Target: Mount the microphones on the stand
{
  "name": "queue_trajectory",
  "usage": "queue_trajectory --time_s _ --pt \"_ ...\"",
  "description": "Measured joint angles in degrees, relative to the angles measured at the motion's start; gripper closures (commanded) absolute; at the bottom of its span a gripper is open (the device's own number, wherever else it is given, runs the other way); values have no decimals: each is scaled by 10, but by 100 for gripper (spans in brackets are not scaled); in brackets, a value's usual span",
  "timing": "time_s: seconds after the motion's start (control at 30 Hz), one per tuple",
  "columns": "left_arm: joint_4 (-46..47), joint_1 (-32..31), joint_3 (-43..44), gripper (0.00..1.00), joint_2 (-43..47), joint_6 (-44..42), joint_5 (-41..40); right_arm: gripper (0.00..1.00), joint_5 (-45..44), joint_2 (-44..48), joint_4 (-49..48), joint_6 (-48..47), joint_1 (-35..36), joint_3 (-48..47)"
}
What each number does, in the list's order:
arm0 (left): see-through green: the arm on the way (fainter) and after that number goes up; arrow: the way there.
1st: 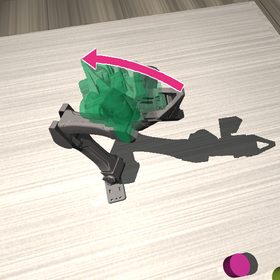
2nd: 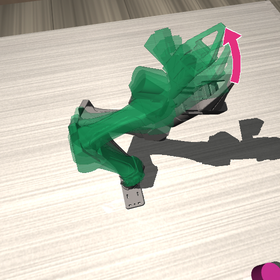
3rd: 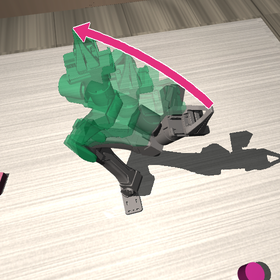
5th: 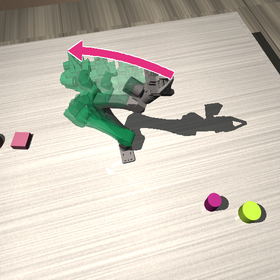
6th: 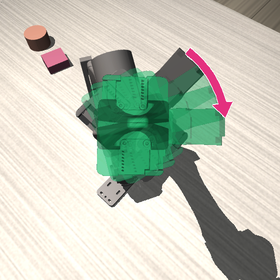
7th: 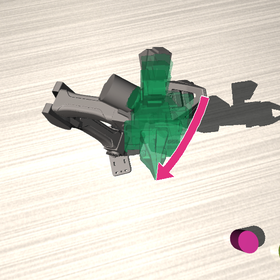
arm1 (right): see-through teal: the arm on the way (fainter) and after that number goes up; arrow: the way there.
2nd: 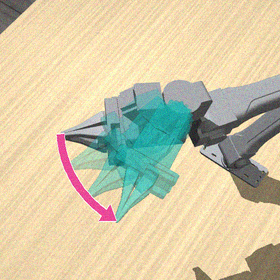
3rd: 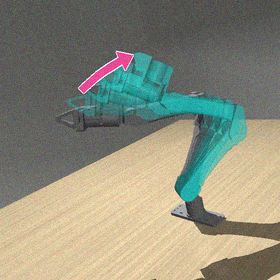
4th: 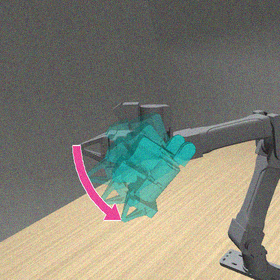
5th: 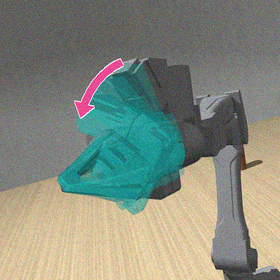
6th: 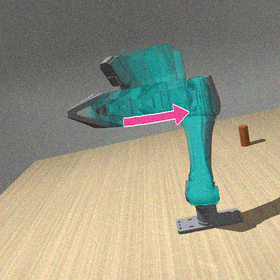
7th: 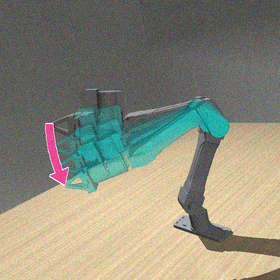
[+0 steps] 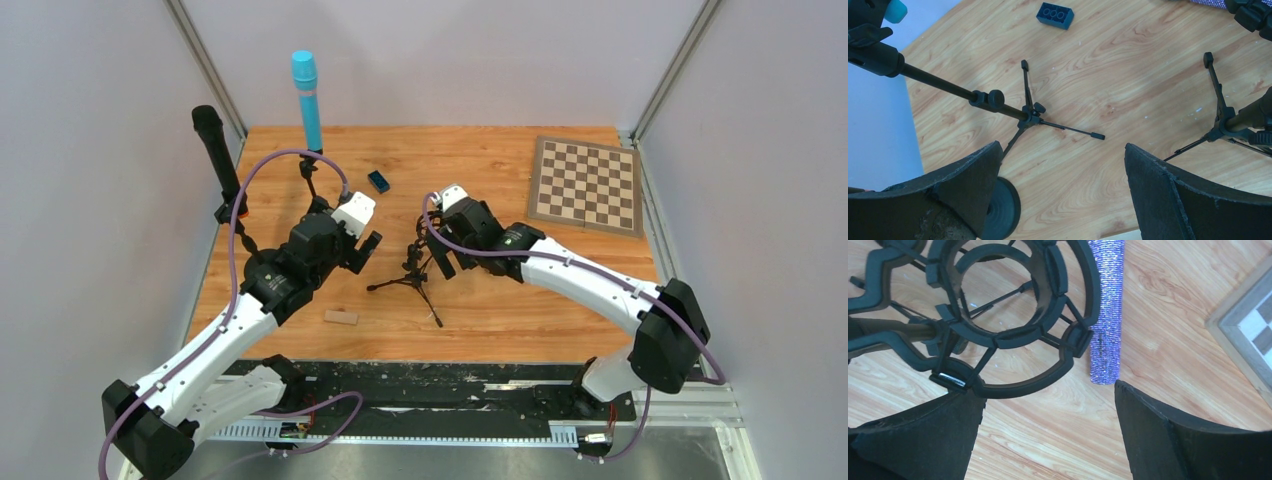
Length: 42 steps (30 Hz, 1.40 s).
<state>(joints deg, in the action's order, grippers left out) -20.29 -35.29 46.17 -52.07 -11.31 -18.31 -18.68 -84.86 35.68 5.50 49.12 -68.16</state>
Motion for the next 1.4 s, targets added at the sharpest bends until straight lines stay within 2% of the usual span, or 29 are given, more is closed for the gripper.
queue_trajectory --time_s 0.2,0.5,0.77,0.9,1.1,1.4 --pt "0 0 0 0 -1 0 0 0 82 45 -39 0 -29 61" --pt "0 0 0 0 -2 0 4 0 231 129 -84 22 -159 163" --pt "0 0 0 0 -2 0 7 0 332 122 -102 64 -270 210" --pt "0 0 0 0 -2 0 11 0 351 89 -112 71 -297 199" --pt "0 0 0 0 -2 0 16 0 355 4 -118 77 -297 136" --pt "0 0 0 0 -2 0 20 12 356 -132 -124 75 -298 2"
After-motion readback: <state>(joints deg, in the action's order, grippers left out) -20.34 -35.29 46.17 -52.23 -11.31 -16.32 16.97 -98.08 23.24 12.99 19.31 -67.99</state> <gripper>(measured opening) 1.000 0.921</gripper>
